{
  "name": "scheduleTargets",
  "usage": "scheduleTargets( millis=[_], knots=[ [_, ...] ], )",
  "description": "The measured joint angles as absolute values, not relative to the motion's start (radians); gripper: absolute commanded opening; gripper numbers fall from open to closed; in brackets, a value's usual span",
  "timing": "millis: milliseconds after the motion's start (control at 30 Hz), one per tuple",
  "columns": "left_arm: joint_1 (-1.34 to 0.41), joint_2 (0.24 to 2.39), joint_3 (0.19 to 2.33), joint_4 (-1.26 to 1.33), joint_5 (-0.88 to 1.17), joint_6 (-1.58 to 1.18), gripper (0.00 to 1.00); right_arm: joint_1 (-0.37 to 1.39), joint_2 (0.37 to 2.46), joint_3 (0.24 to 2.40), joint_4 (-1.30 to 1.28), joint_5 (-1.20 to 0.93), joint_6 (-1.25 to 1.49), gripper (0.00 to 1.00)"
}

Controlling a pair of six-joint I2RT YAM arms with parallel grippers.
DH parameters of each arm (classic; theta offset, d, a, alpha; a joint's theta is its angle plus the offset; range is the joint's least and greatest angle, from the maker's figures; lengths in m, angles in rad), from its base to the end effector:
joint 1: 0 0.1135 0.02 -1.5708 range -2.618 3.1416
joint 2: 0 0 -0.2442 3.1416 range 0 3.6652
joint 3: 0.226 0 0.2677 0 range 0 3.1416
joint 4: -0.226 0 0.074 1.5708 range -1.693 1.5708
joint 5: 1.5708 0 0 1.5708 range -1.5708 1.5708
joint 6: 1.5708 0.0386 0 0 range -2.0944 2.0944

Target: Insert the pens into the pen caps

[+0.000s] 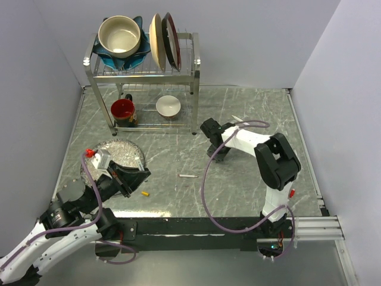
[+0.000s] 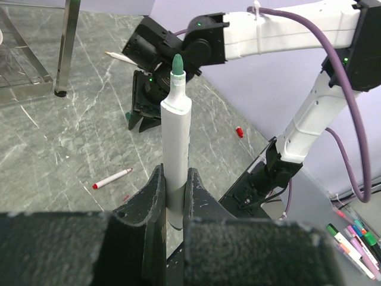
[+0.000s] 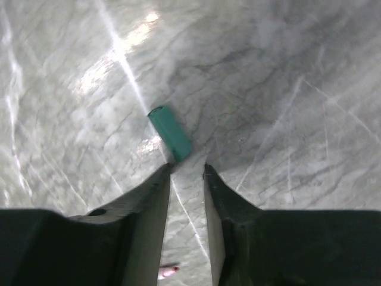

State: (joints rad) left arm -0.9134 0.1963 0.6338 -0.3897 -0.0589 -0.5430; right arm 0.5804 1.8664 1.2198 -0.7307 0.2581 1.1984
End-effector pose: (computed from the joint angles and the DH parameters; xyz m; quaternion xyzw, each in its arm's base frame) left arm 0.0652 -0.0808 0.3314 0.1061 0.6818 -0.4663 0.5535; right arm 0.3039 0.1875 0.1286 0.3120 0.9365 -0.0063 0.1598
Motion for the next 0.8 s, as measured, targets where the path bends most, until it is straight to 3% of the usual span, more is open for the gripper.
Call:
scheduleTargets(
  millis=[167, 800],
  knots=[
    [-0.915, 0.196, 0.634, -0.391, -0.069, -0.543, 0.01, 0.580, 1.816, 1.165, -0.699, 0.278, 1.106, 0.47],
    [-0.920, 0.210, 0.634, -0.403, -0.085, -0.543, 0.01, 0.537, 1.890, 1.261, -0.636, 0.275, 0.888, 0.39]
  ],
)
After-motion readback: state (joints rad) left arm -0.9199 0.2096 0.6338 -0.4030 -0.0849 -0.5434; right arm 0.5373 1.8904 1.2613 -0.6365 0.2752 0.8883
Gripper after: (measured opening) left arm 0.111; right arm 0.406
